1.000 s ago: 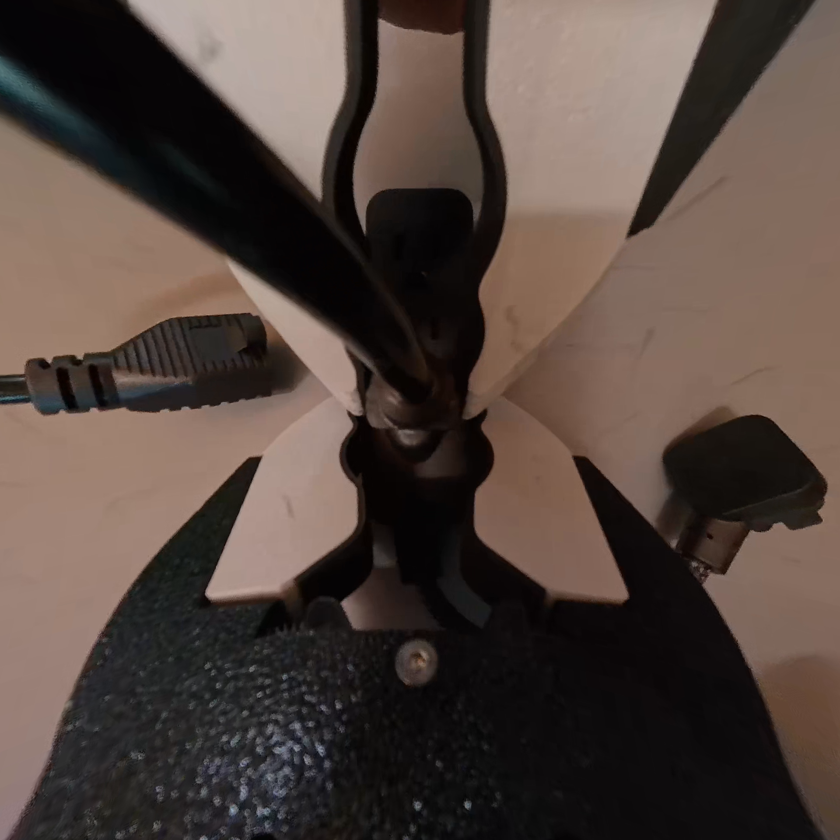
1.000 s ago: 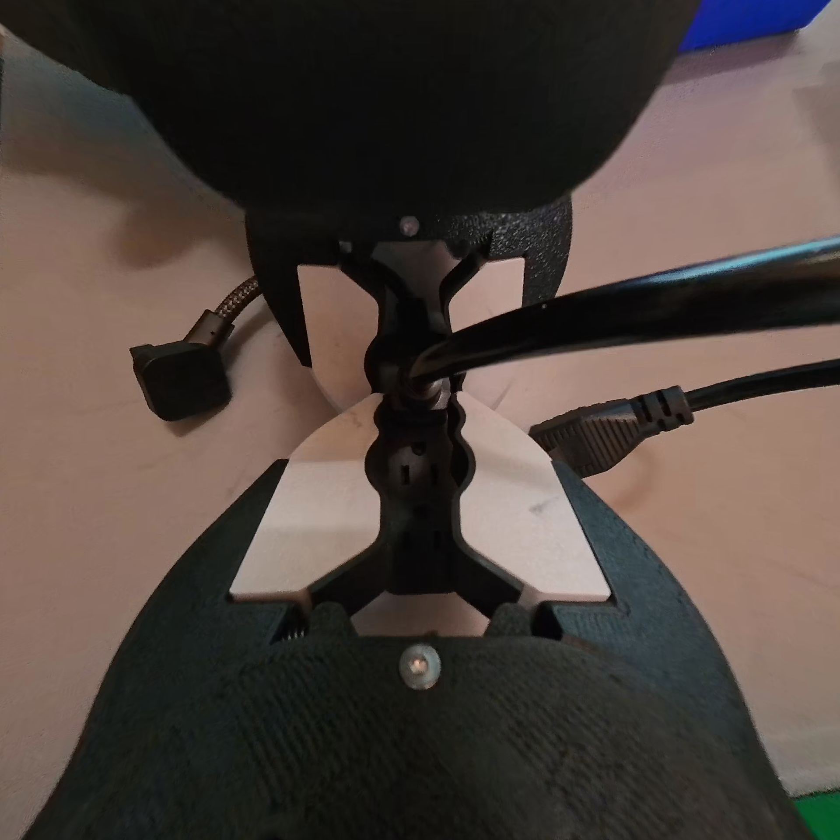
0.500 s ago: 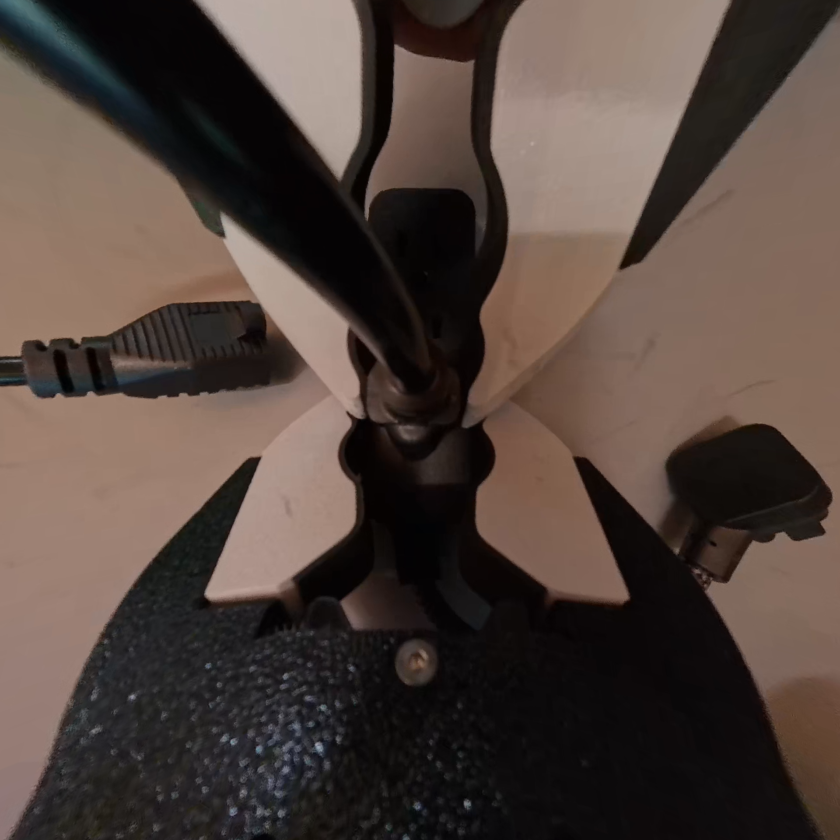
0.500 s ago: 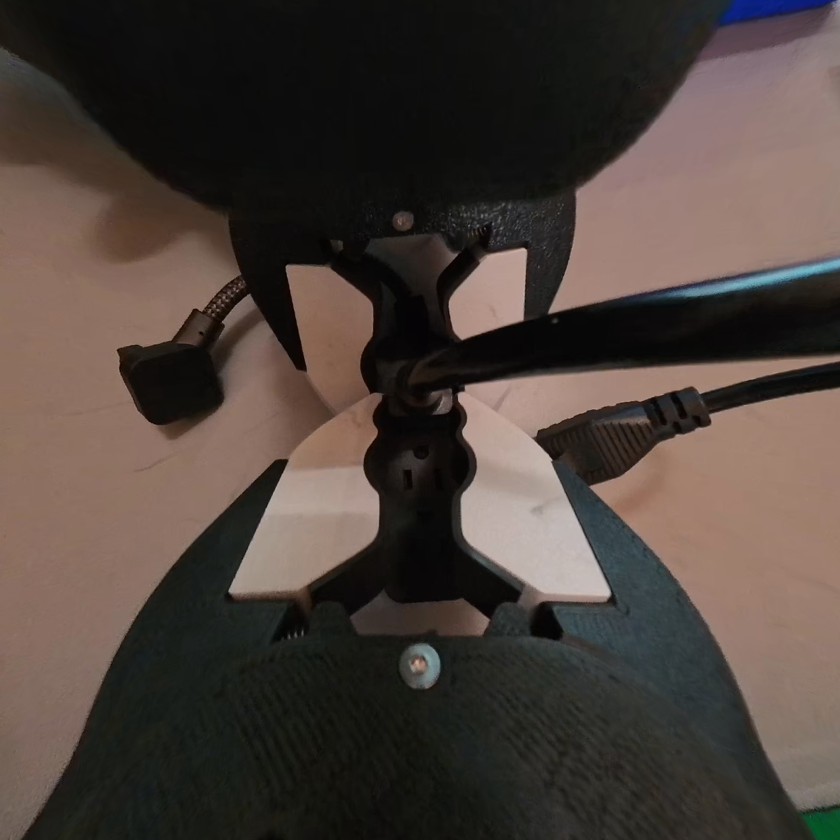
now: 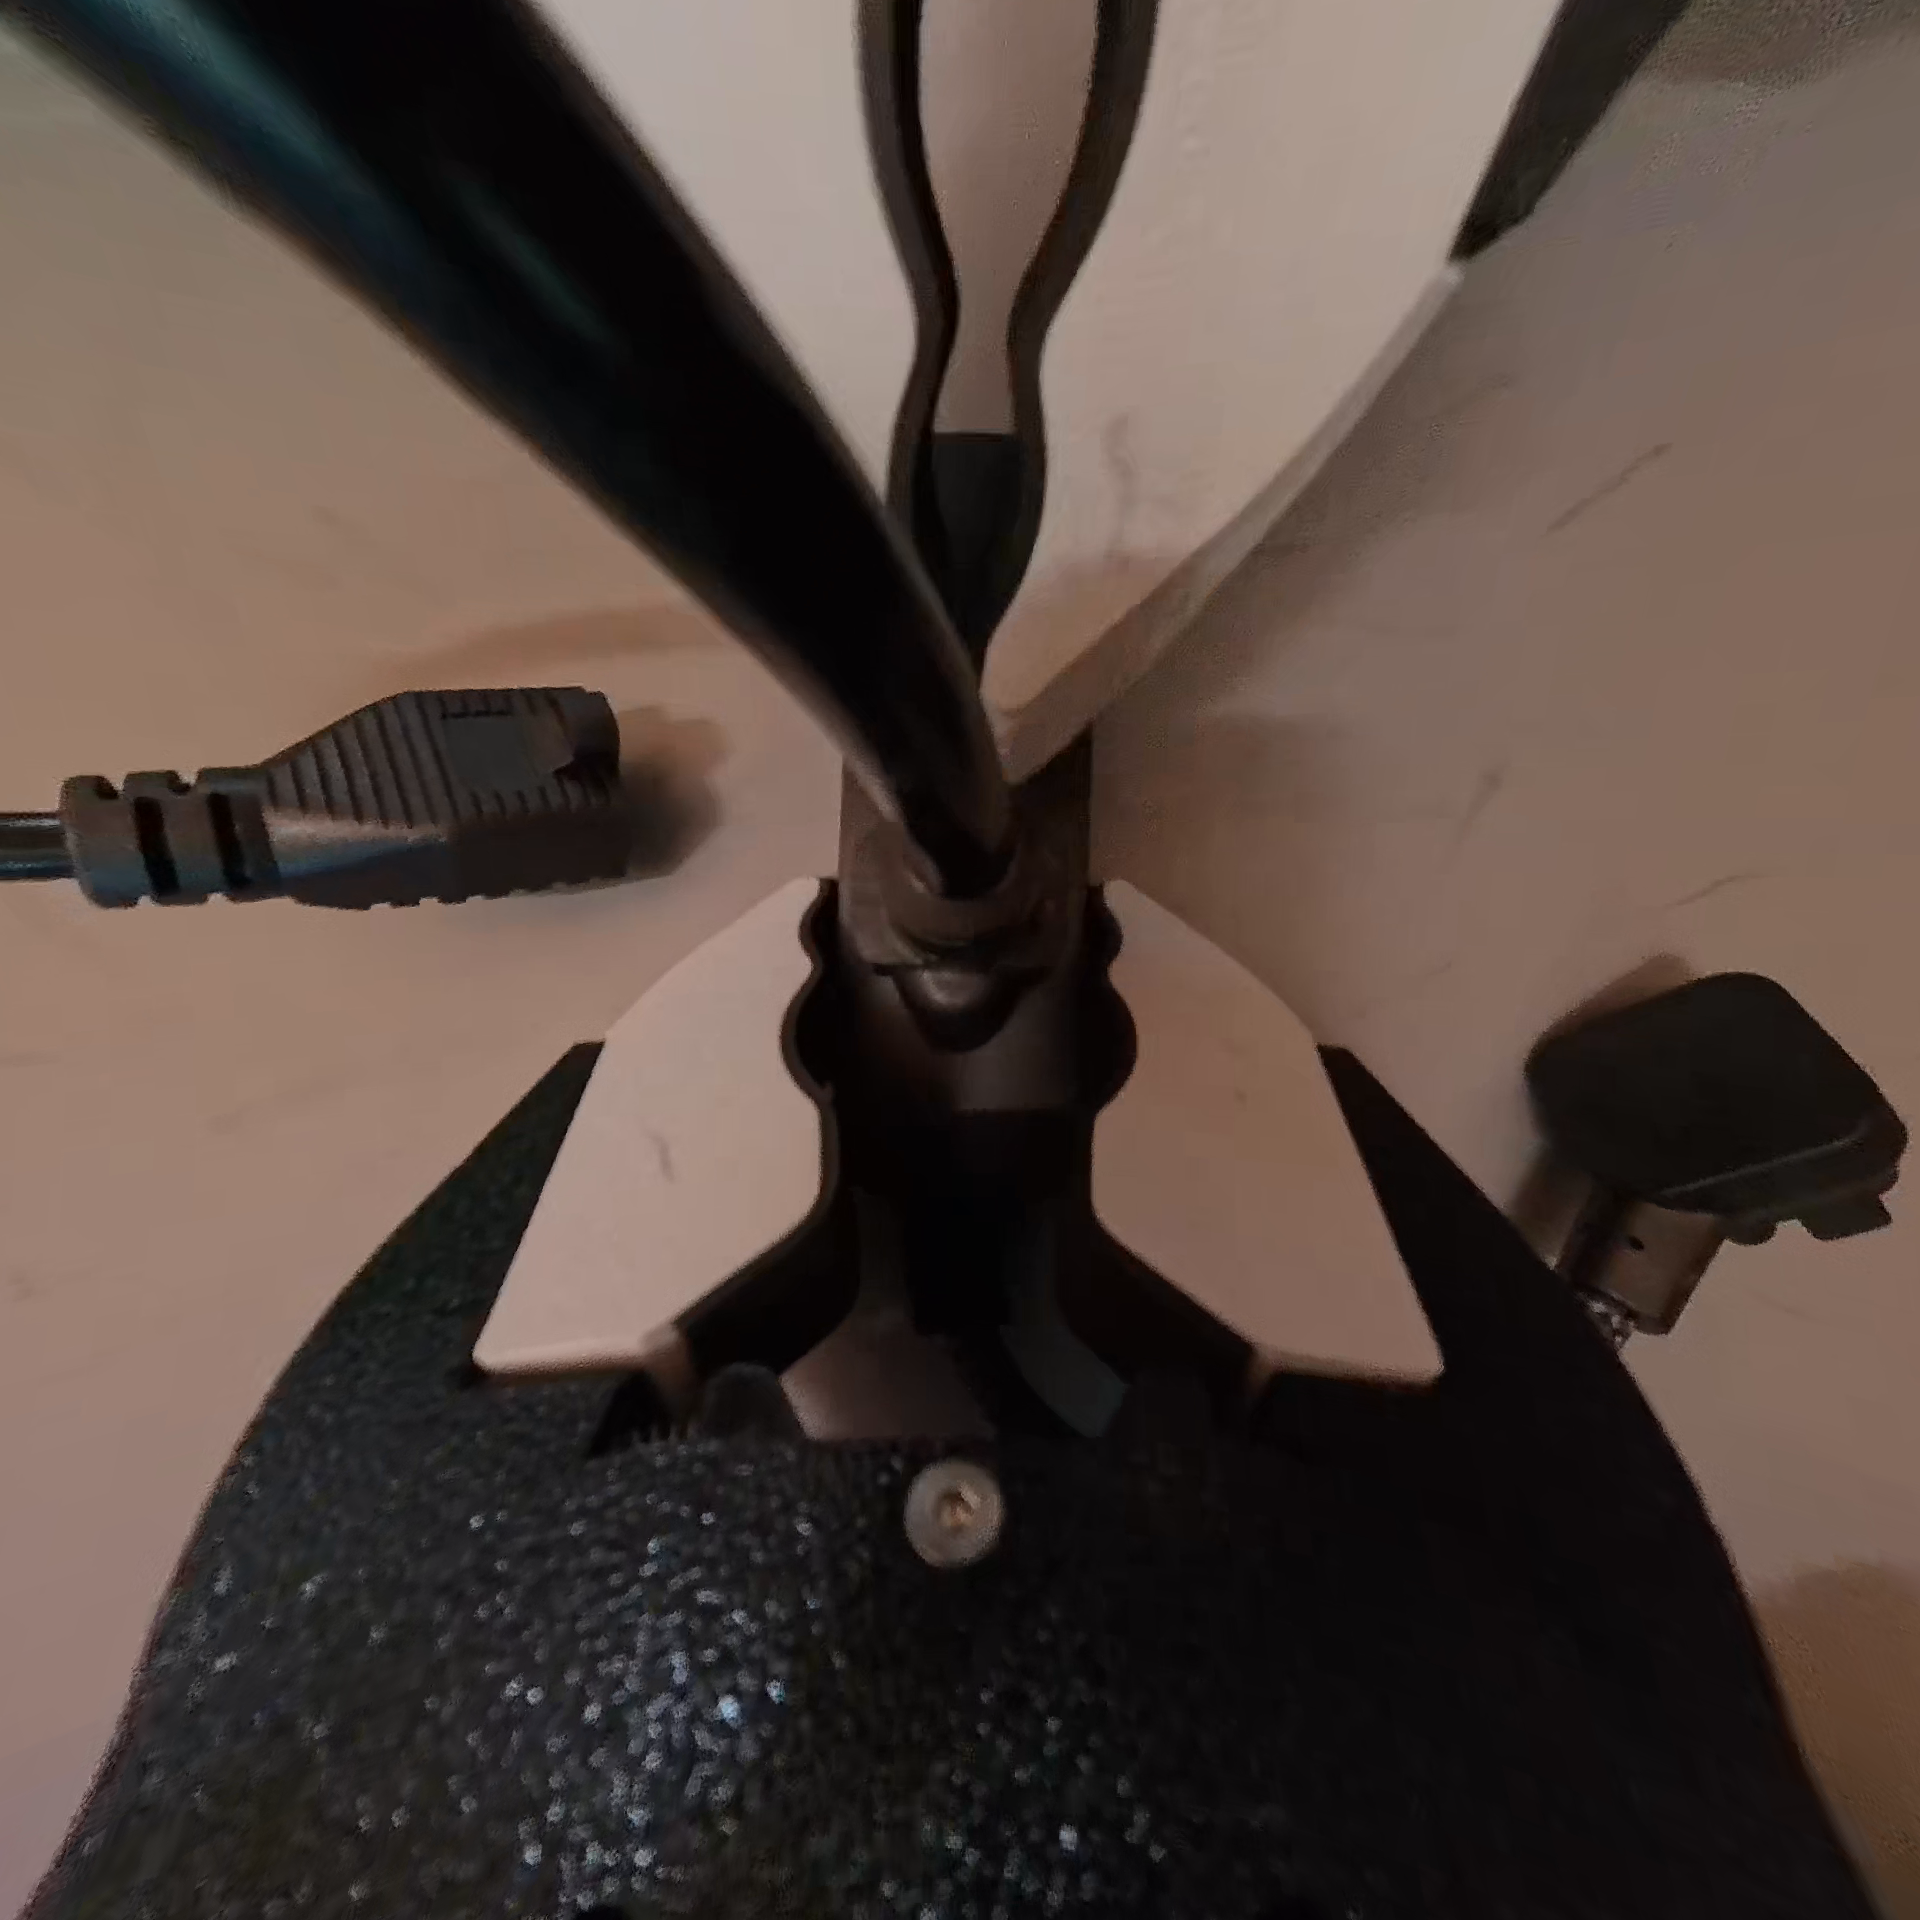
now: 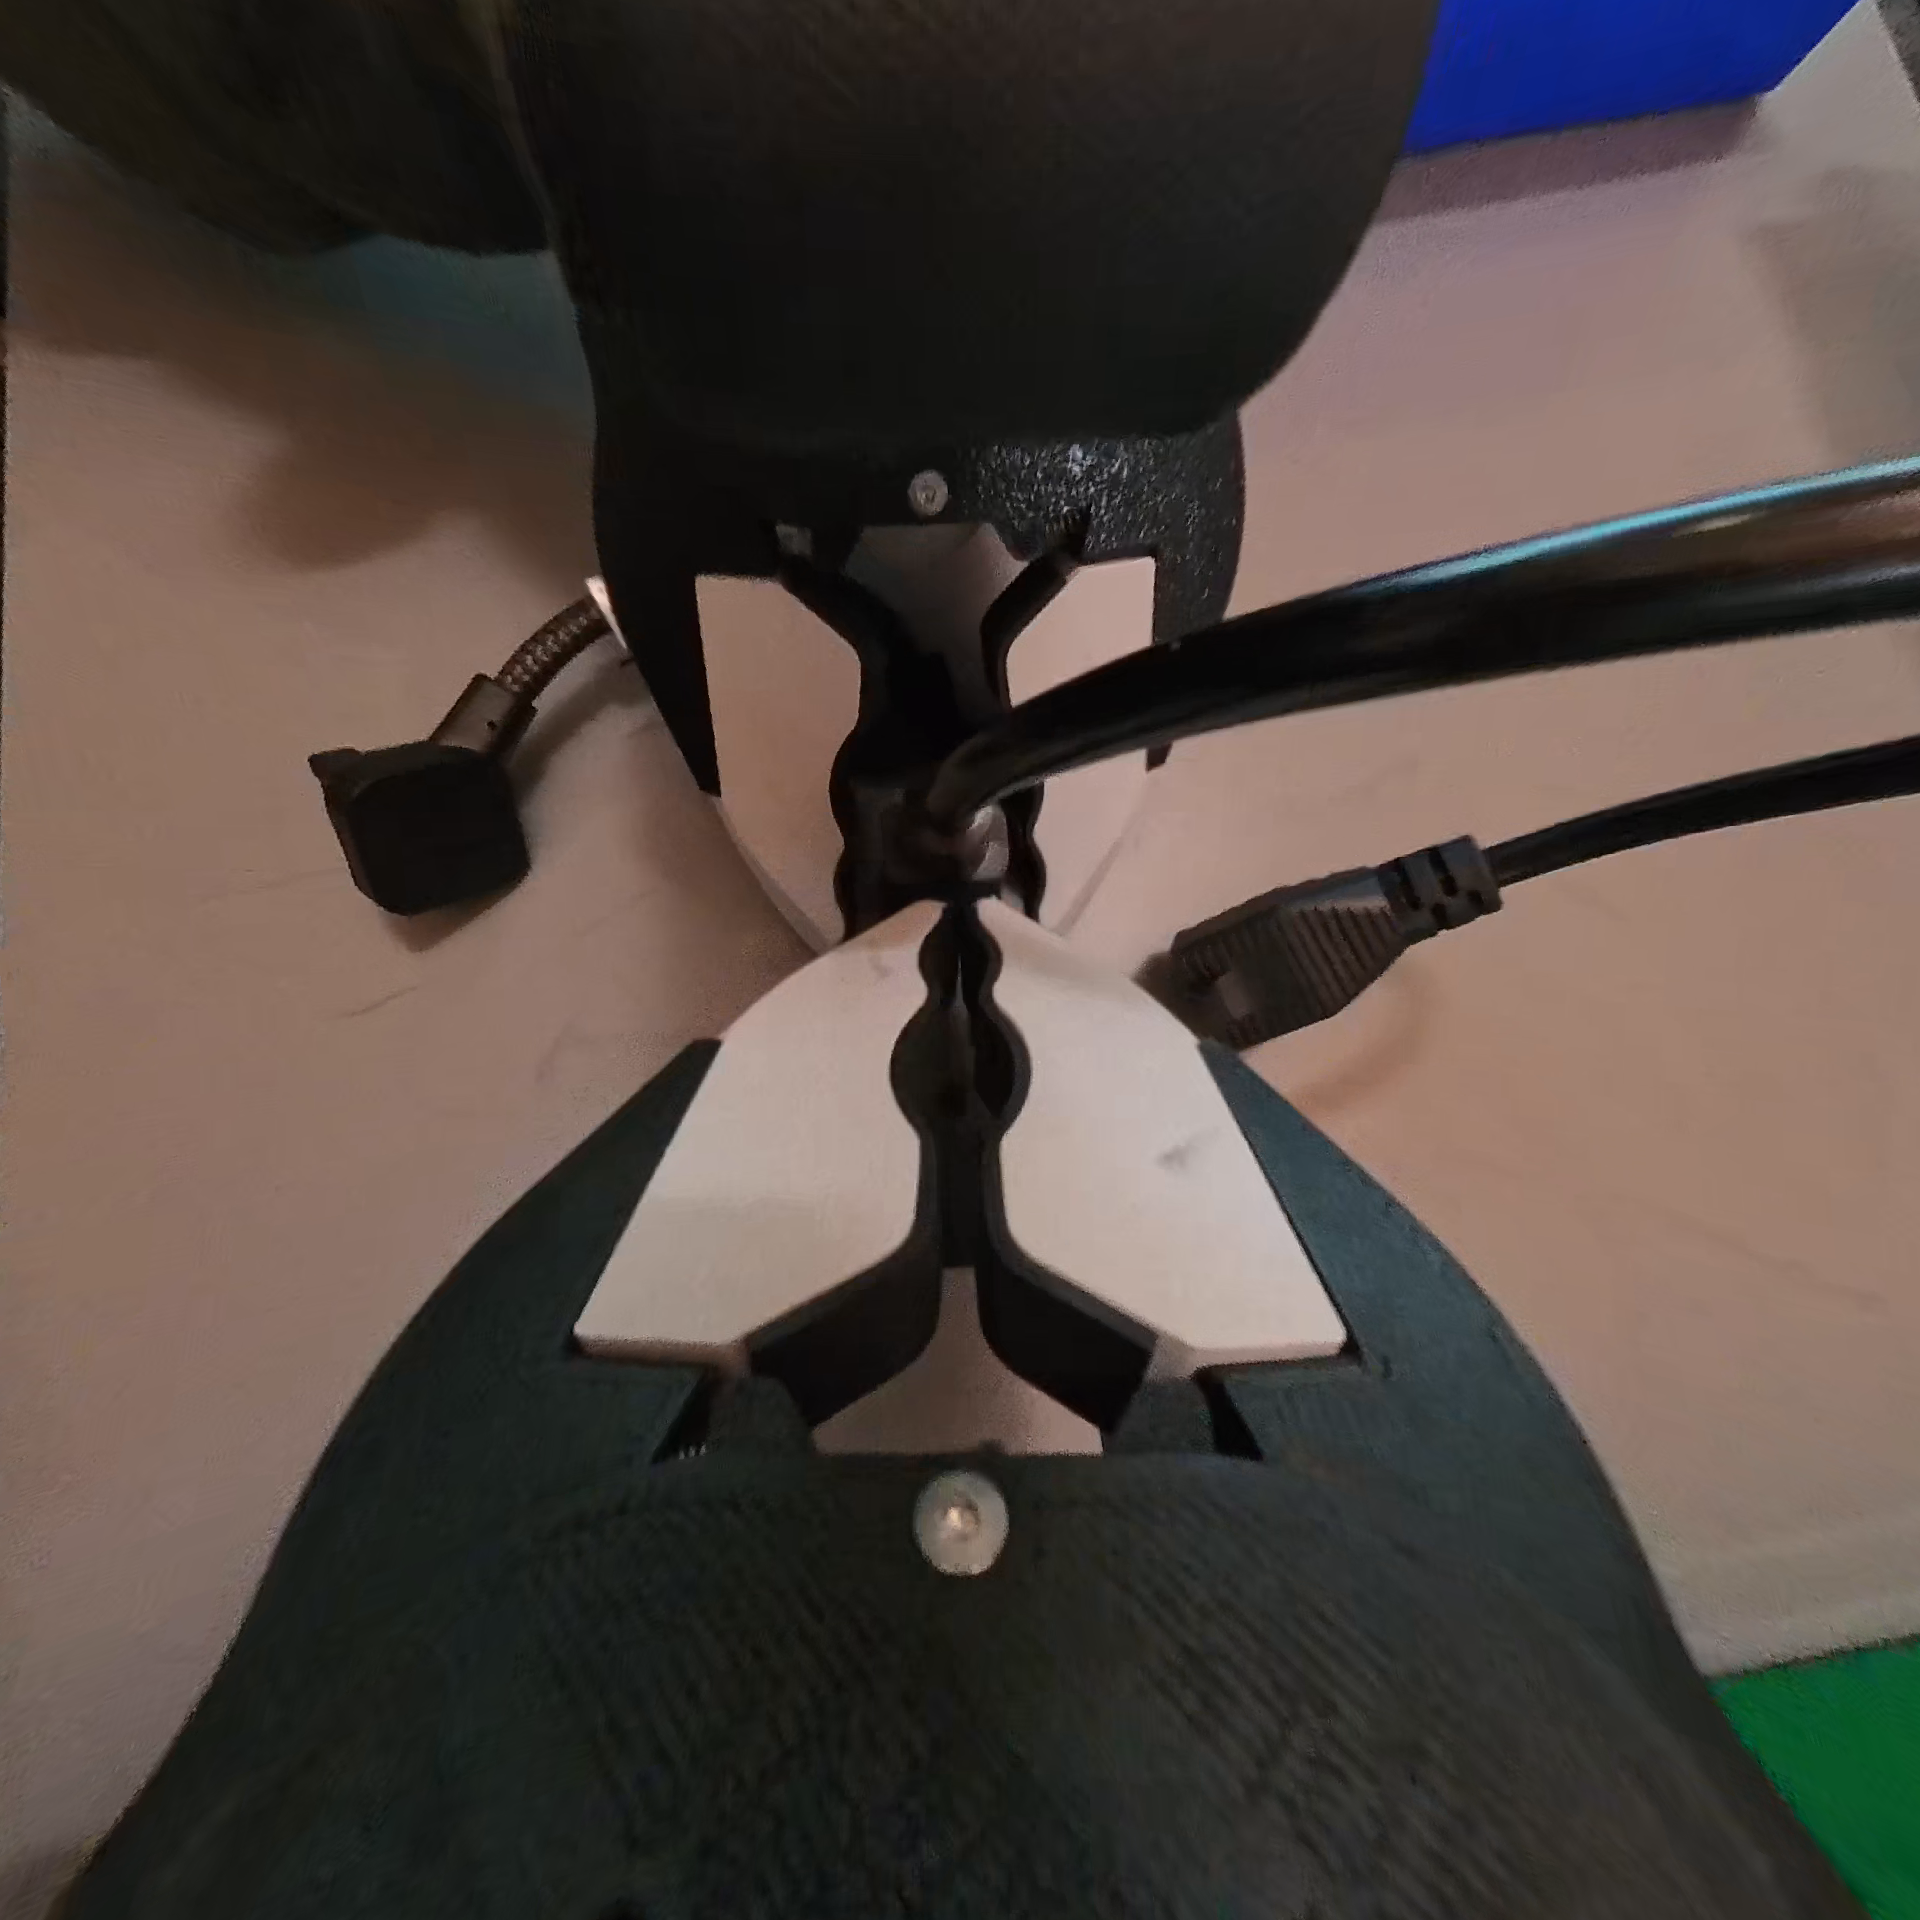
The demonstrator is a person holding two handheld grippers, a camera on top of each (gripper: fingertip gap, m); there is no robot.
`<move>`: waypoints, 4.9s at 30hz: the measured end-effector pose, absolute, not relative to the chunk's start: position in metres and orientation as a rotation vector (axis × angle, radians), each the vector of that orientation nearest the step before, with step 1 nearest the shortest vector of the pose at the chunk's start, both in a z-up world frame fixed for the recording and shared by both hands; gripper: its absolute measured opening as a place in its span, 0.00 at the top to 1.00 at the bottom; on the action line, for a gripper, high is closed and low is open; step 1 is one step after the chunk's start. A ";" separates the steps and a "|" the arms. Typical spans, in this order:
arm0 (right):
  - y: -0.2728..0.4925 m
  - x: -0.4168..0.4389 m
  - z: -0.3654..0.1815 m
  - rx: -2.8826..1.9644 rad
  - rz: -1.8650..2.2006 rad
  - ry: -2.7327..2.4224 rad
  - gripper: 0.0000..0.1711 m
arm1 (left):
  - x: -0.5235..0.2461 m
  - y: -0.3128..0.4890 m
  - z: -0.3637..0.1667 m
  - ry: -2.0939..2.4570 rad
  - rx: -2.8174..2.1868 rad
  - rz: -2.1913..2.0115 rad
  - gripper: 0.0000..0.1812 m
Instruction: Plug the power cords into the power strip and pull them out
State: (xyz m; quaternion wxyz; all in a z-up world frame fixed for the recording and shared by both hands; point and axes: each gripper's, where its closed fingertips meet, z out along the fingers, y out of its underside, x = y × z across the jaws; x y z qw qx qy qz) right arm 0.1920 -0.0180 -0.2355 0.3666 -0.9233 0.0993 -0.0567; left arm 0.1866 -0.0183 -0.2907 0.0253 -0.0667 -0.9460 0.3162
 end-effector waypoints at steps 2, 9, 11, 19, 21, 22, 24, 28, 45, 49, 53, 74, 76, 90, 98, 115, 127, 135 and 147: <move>-0.016 0.193 -0.235 -2.354 -0.136 0.265 0.99 | 0.187 -0.018 -0.291 -2.927 -0.227 0.957 0.75; -0.012 0.191 -0.251 -2.392 -0.132 0.225 0.87 | 0.187 -0.018 -0.291 -2.920 -0.207 0.969 0.76; -0.011 0.192 -0.252 -2.411 -0.159 0.181 0.87 | 0.187 -0.018 -0.291 -2.921 -0.214 0.959 0.76; -0.010 0.191 -0.251 -2.343 -0.163 0.180 0.86 | 0.187 -0.018 -0.290 -2.912 -0.215 0.971 0.76; -0.010 0.192 -0.251 -2.331 -0.169 0.176 0.87 | 0.187 -0.018 -0.291 -2.911 -0.215 0.971 0.76; -0.010 0.192 -0.251 -2.325 -0.162 0.184 0.87 | 0.188 -0.018 -0.291 -2.912 -0.215 0.969 0.76; -0.010 0.192 -0.250 -2.322 -0.155 0.203 0.87 | 0.188 -0.018 -0.291 -2.913 -0.217 0.966 0.75; -0.009 0.193 -0.251 -2.330 -0.191 0.189 0.84 | 0.188 -0.018 -0.291 -2.913 -0.214 0.969 0.76; -0.004 0.192 -0.251 -2.306 -0.168 0.293 0.86 | 0.188 -0.018 -0.291 -2.938 -0.238 0.930 0.75; -0.005 0.193 -0.251 -2.371 -0.255 0.295 0.86 | 0.188 -0.018 -0.291 -2.941 -0.224 0.903 0.75; -0.005 0.193 -0.250 -2.381 -0.251 0.362 0.86 | 0.189 -0.018 -0.291 -2.943 -0.225 0.902 0.75; -0.005 0.197 -0.247 -2.234 -0.133 0.441 0.87 | 0.191 -0.018 -0.291 -2.917 -0.139 0.987 0.75; -0.003 0.195 -0.247 -2.239 -0.182 0.433 0.87 | 0.191 -0.017 -0.291 -2.902 -0.152 1.016 0.75; 0.000 0.190 -0.241 -2.131 -0.144 0.350 0.89 | 0.187 -0.013 -0.290 -2.868 -0.151 1.053 0.75; 0.004 0.191 -0.246 -2.102 -0.194 0.276 0.86 | 0.186 -0.013 -0.290 -2.860 -0.197 1.099 0.75; 0.012 0.193 -0.247 -2.074 -0.260 0.295 0.85 | 0.185 -0.011 -0.290 -2.819 -0.225 1.127 0.75; 0.016 0.193 -0.227 -2.028 -0.268 0.248 0.90 | 0.183 -0.013 -0.290 -2.822 -0.236 1.132 0.75; 0.011 0.190 -0.227 -1.980 -0.250 0.290 0.85 | 0.183 -0.013 -0.290 -2.821 -0.238 1.134 0.76; 0.008 0.191 -0.245 -2.030 -0.258 0.352 0.85 | 0.183 -0.013 -0.290 -2.814 -0.237 1.131 0.75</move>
